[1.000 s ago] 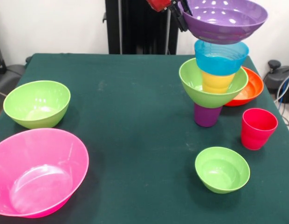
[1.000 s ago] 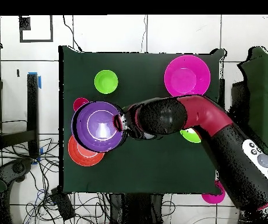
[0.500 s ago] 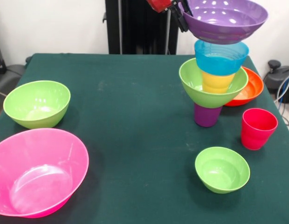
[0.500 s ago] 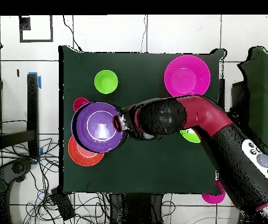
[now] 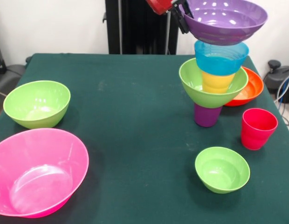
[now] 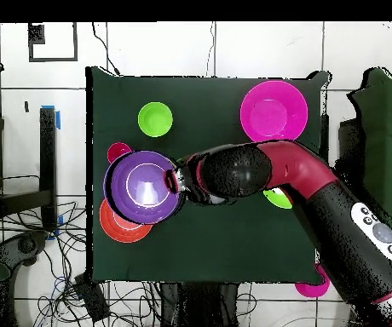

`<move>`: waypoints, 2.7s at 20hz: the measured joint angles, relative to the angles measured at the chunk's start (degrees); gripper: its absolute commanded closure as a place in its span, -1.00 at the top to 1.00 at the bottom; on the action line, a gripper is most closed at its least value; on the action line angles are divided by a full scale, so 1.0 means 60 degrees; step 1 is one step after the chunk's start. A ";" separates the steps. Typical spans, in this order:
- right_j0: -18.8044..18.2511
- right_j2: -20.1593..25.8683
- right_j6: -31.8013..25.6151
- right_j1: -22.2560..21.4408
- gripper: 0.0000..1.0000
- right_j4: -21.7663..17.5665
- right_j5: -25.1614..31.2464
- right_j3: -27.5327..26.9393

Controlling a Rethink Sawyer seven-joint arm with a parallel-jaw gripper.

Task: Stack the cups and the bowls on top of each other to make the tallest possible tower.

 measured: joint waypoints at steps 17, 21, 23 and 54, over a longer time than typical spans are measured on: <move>0.0024 -0.0003 0.0000 0.0411 -1.00 -0.0289 -0.0261 0.0006; 0.0024 -0.0014 0.0000 0.0412 -1.00 -0.0436 -0.0261 0.0006; 0.0023 -0.0023 0.0000 0.0412 -1.00 -0.0519 -0.0261 0.0006; 0.0184 -0.0200 0.0000 0.0412 -1.00 -0.0626 -0.0596 0.0045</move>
